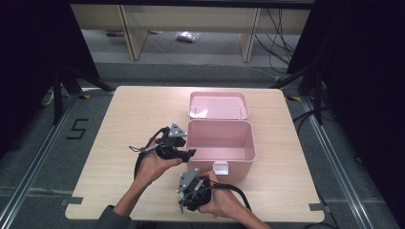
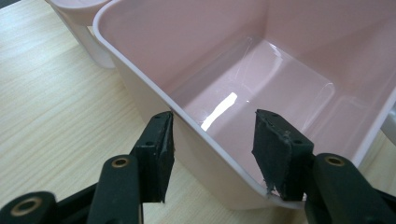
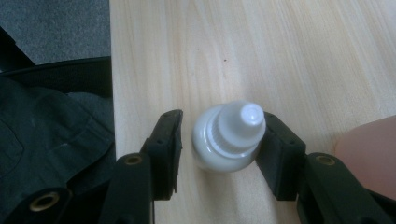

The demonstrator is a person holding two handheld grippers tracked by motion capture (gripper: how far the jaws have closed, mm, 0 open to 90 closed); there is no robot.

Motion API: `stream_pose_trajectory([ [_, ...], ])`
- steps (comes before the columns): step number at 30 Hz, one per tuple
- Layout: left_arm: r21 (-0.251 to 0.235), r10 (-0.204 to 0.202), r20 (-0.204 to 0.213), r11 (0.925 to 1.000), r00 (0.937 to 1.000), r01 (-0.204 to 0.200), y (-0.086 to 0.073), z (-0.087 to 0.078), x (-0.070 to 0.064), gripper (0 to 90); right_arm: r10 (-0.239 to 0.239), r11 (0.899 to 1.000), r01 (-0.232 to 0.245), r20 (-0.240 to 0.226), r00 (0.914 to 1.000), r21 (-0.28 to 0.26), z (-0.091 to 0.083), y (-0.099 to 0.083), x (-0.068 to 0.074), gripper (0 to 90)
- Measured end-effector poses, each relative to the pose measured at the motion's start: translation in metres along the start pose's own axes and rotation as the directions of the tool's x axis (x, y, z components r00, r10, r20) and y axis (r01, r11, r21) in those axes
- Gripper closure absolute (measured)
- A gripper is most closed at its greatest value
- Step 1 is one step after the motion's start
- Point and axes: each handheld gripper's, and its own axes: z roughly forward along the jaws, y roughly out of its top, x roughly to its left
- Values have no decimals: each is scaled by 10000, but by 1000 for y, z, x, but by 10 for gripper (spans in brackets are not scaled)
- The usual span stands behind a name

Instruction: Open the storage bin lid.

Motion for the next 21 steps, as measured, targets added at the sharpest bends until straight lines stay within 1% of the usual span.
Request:
stream_pose_trajectory([
  [3, 18, -11, 3, 10000, 10000, 11, 0, 0, 0, 481, 9, 10000, -9, 39, 10000, 4, 0, 0, -1, 562],
  [5, 29, -38, -1, 10000, 10000, 38, 0, 0, 0, 481, -6, 10000, 6, 115, 9999, -31, 1, 0, -1, 584],
  [6, 34, -34, -49, 10000, 10000, 35, 1, 0, -1, 481, 32, 10000, -32, 81, 10000, -37, 2, 0, -1, 596],
  [10, 35, -91, 30, 10000, 10000, 91, 1, 1, 0, 480, -26, 10000, 26, -7, 10000, -26, 2, -1, -2, 600],
  [14, 91, -21, -30, 10000, 10000, 21, 1, 0, 0, 480, -3, 10000, 3, -119, 9999, -3, 1, -1, -2, 602],
  [21, 64, -29, -71, 10000, 10000, 29, 1, 1, -1, 480, -43, 10000, 44, -121, 9999, 64, 0, 0, 0, 603],
])
